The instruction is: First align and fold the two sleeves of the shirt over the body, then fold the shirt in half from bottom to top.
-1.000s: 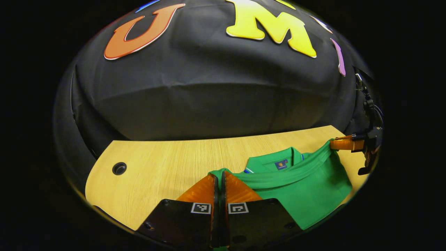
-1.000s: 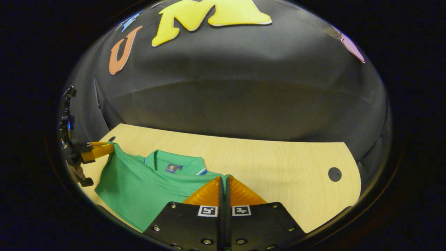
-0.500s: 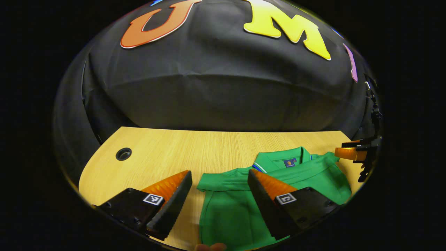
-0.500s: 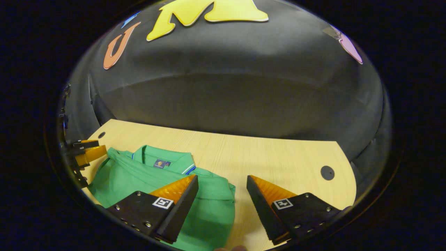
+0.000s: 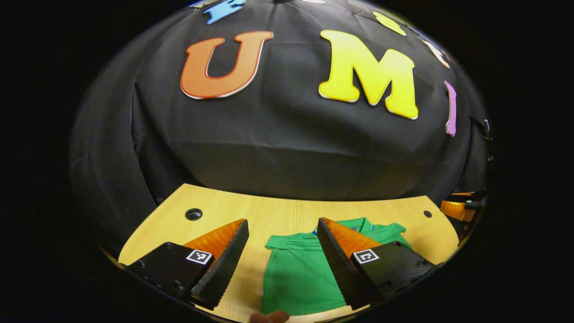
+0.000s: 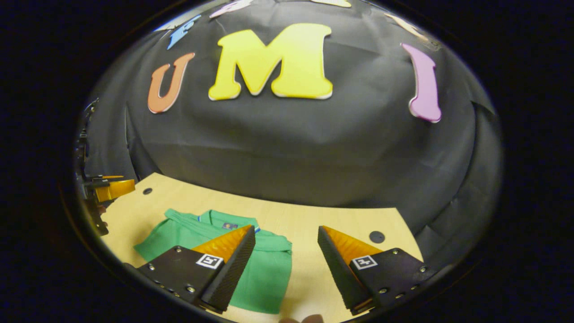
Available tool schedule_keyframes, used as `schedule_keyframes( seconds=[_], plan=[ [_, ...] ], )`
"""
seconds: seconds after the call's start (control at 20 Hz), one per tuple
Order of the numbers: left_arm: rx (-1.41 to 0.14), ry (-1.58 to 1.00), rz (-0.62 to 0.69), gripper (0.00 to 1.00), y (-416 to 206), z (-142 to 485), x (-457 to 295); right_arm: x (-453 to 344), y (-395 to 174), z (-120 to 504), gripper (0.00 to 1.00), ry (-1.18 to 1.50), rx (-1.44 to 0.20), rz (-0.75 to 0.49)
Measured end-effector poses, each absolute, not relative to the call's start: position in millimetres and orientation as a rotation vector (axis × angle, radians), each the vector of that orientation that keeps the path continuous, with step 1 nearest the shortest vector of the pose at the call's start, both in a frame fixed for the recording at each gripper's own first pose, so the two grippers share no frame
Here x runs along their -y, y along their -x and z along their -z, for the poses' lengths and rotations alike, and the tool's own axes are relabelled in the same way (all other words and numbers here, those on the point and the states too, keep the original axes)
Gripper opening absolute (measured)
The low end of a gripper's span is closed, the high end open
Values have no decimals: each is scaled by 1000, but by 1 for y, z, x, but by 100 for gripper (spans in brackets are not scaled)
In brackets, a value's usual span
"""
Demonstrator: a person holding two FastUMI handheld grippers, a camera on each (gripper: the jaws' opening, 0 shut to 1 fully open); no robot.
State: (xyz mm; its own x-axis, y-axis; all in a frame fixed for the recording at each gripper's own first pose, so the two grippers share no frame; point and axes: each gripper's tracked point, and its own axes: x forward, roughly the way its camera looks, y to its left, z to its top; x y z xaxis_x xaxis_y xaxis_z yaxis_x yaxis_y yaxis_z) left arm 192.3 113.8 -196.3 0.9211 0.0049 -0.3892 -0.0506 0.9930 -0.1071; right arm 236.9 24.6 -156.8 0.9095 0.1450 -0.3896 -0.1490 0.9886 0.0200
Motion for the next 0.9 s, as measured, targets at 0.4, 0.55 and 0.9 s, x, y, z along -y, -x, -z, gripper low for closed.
schedule_keyframes(
  seconds=[0.4,0.55,0.9],
  plan=[
    [-147,0,-68,100,-65,37,-96,-3,-104,29,89,69,-151,-98],
    [-106,27,-69,97,-11,12,-77,-9,-53,3,88,57,-78,-85],
    [-47,19,-29,97,58,-7,-49,-18,24,-14,88,21,-9,-43]
  ],
)
